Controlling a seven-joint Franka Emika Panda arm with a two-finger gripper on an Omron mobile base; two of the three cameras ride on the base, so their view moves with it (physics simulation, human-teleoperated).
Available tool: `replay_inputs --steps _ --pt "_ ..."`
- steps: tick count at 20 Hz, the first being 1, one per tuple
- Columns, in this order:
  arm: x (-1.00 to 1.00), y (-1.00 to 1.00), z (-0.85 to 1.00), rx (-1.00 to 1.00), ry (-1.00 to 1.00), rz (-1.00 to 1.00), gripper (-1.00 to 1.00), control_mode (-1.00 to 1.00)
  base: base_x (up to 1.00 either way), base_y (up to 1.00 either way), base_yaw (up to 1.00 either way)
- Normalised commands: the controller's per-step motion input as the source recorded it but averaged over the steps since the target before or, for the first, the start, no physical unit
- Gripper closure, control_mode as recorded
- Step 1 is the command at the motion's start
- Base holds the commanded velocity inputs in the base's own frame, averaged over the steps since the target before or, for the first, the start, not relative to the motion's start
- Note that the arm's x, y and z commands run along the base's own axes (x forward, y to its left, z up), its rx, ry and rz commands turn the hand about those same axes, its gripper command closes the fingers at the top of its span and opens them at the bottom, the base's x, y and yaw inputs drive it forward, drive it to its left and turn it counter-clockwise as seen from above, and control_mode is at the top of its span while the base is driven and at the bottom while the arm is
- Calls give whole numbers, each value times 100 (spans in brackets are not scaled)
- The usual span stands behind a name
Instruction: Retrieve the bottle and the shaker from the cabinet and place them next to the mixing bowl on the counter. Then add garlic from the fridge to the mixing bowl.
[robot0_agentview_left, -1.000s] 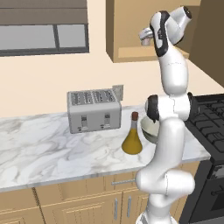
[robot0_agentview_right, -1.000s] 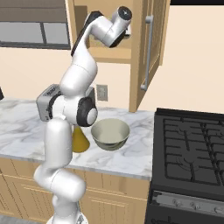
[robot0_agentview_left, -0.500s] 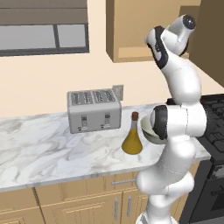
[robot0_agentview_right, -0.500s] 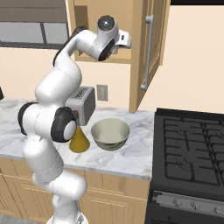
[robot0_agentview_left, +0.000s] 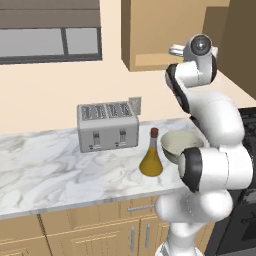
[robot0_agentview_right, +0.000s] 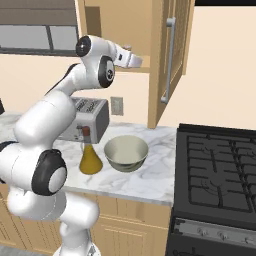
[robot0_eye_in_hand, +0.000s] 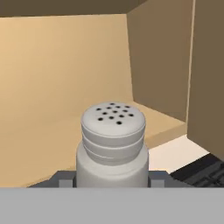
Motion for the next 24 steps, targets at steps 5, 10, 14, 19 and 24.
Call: replay_inputs --steps 5,10,14,19,24 --pt "-100 -4 0 0 -7 -24 100 -100 0 0 0" --pt "-100 -10 0 0 -11 -17 100 -100 0 0 0" --pt "-100 -18 -2 0 -12 -4 100 -100 0 0 0" --pt "-94 -13 -20 0 -2 0 100 -100 0 0 0" --pt "-73 -8 -22 0 1 0 100 -100 0 0 0"
